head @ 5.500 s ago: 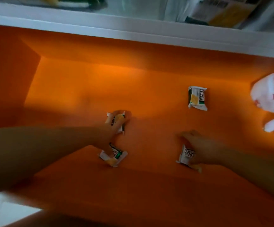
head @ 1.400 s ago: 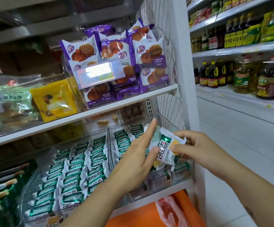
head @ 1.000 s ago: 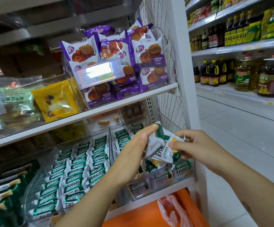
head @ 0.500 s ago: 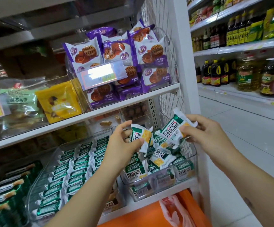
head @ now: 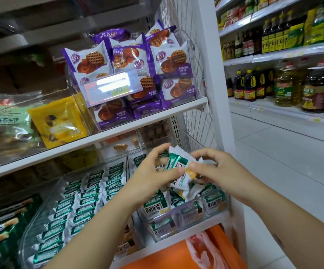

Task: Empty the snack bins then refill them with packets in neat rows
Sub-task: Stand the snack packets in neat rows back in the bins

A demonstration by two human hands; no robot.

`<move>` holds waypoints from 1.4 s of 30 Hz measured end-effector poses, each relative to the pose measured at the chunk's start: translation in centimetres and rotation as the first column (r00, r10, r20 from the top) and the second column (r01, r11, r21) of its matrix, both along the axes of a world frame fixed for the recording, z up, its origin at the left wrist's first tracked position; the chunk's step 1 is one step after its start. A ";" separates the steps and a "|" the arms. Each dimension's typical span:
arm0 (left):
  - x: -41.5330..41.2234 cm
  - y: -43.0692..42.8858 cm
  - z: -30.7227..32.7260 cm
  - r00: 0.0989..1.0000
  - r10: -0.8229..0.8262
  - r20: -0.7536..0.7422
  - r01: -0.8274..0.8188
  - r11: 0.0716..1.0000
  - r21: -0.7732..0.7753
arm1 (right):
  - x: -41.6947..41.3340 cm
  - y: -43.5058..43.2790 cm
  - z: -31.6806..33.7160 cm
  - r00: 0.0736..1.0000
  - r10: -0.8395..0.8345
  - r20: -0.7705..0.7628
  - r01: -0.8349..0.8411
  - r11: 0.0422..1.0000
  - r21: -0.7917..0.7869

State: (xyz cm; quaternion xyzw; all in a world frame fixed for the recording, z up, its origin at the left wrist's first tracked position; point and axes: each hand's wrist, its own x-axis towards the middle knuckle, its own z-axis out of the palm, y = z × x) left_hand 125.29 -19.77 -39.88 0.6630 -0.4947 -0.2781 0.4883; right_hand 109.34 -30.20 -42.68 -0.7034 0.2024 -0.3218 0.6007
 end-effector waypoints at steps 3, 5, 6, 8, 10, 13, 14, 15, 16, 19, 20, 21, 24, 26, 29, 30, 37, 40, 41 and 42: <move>1.1 -1.2 0.1 0.996 0.085 0.013 -0.084 0.996 -0.041 | 0.7 -1.9 0.1 0.985 -0.154 -0.080 0.144 0.983 -0.117; 2.2 -2.1 -0.3 0.981 0.181 0.077 -0.178 0.983 -0.040 | 1.4 -3.1 -0.5 0.943 -0.203 -0.263 0.118 0.945 -0.306; 2.9 -2.7 -0.7 0.967 0.223 0.123 -0.222 0.975 -0.023 | 1.8 -3.5 -0.9 0.901 -0.207 -0.381 0.051 0.923 -0.380; 3.8 -3.9 -1.5 0.946 0.249 0.210 -0.256 0.967 0.008 | 2.6 -4.1 -1.9 0.795 -0.218 -0.565 -0.085 0.883 -0.461; 4.6 -5.0 -2.3 0.944 0.212 0.252 -0.230 0.972 0.044 | 3.2 -4.2 -2.3 0.708 -0.246 -0.662 -0.170 0.850 -0.498; 5.5 -6.3 -3.0 0.954 0.106 0.281 -0.151 0.978 0.146 | 4.3 -4.0 -2.8 0.639 -0.240 -0.731 -0.231 0.846 -0.480; 5.7 -6.6 -3.2 0.955 0.078 0.287 -0.132 0.976 0.175 | 4.7 -3.9 -3.0 0.631 -0.228 -0.742 -0.243 0.850 -0.468; 5.9 -6.9 -3.3 0.952 0.055 0.301 -0.120 0.972 0.201 | 5.0 -3.8 -3.2 0.636 -0.214 -0.741 -0.241 0.857 -0.455; 6.0 -7.0 -3.5 0.946 0.034 0.321 -0.110 0.969 0.220 | 5.2 -3.8 -3.3 0.649 -0.202 -0.734 -0.225 0.870 -0.438; 6.9 -7.1 -3.8 0.902 -0.024 0.430 -0.108 0.954 0.281 | 5.4 -4.2 -3.3 0.709 -0.182 -0.682 -0.165 0.896 -0.411; 7.3 -7.1 -3.9 0.880 -0.039 0.474 -0.118 0.947 0.297 | 5.4 -4.3 -3.2 0.722 -0.175 -0.669 -0.160 0.899 -0.407; 7.6 -7.1 -4.1 0.855 -0.053 0.516 -0.132 0.940 0.315 | 5.3 -4.3 -3.2 0.734 -0.162 -0.659 -0.158 0.903 -0.399; 7.9 -7.6 -4.3 0.764 -0.086 0.640 -0.187 0.920 0.346 | 5.4 -4.1 -3.4 0.755 -0.124 -0.644 -0.170 0.912 -0.374; 7.6 -8.2 -4.3 0.675 -0.121 0.728 -0.232 0.902 0.364 | 5.4 -4.1 -3.0 0.753 -0.122 -0.647 -0.177 0.909 -0.376; 7.0 -9.1 -4.4 0.501 -0.199 0.842 -0.309 0.868 0.389 | 4.7 -4.4 -1.7 0.763 -0.170 -0.624 -0.152 0.891 -0.428; 6.7 -9.4 -4.4 0.450 -0.220 0.865 -0.323 0.864 0.387 | 4.5 -4.5 -1.2 0.774 -0.193 -0.603 -0.142 0.875 -0.463; 7.5 -8.4 -3.3 0.541 -0.272 0.796 -0.271 0.839 0.471 | 3.8 -4.6 -0.2 0.814 -0.272 -0.513 -0.129 0.776 -0.617; 7.4 -6.3 -2.3 0.699 -0.112 0.707 -0.122 0.955 0.271 | 3.8 -4.5 -0.5 0.847 -0.231 -0.479 -0.138 0.775 -0.617; 6.9 -5.6 -1.9 0.730 -0.111 0.675 -0.062 0.972 0.227 | 3.8 -4.4 -0.4 0.866 -0.207 -0.456 -0.138 0.777 -0.614; 6.3 -5.0 -1.5 0.751 -0.136 0.646 -0.010 0.976 0.218 | 3.9 -4.3 -0.3 0.883 -0.186 -0.431 -0.138 0.774 -0.618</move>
